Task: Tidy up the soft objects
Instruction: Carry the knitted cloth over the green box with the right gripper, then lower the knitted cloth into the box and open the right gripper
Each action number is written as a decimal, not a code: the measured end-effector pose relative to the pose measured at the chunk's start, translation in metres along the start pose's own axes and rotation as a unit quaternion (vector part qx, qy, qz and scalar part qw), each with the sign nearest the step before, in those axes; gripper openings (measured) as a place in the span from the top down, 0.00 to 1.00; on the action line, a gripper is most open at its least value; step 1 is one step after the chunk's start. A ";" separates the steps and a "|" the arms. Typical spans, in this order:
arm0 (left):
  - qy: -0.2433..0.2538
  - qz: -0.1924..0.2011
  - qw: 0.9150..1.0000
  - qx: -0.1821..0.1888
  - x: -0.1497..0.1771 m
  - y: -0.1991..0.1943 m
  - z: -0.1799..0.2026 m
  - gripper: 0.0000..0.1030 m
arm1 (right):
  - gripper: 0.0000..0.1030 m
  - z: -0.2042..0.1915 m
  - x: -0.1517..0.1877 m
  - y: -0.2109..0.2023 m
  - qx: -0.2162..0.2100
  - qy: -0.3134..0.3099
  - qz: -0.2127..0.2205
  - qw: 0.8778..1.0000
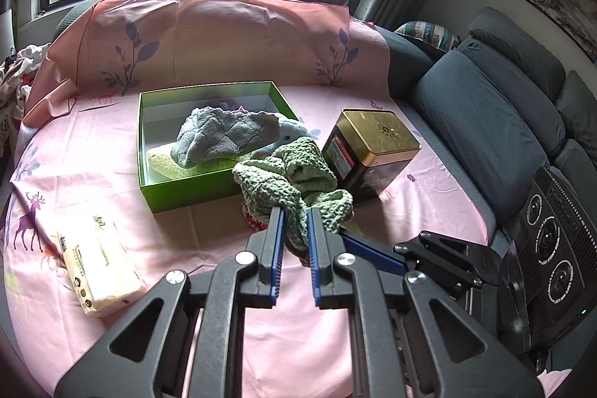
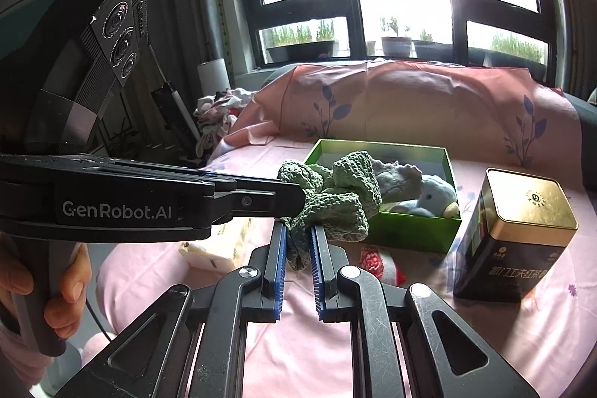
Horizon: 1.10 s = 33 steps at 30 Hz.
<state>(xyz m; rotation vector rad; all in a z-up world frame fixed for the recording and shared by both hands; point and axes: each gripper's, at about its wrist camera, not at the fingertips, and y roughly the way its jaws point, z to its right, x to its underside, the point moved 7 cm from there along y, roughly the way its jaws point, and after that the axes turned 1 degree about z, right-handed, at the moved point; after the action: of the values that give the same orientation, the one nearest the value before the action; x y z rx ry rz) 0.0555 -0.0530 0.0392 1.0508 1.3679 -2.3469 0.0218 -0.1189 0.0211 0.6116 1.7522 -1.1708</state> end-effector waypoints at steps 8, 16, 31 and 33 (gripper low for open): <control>0.007 0.002 1.000 -0.002 -0.008 0.002 0.002 0.91 | 0.86 0.003 -0.007 0.003 0.002 -0.003 0.003 1.000; 0.006 0.002 1.000 -0.003 -0.022 0.009 -0.004 0.91 | 0.86 0.008 -0.016 0.013 0.001 -0.004 0.006 1.000; 0.001 0.018 1.000 0.007 -0.105 0.041 -0.023 0.91 | 0.86 0.047 -0.083 0.053 0.019 -0.010 0.020 1.000; -0.008 0.018 1.000 0.008 -0.117 0.049 -0.032 0.91 | 0.86 0.053 -0.091 0.065 0.020 -0.013 0.018 1.000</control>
<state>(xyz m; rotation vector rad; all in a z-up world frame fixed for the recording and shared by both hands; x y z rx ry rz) 0.1796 -0.0709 0.0763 1.0507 1.3143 -2.3396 0.1366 -0.1320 0.0654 0.6474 1.6936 -1.1850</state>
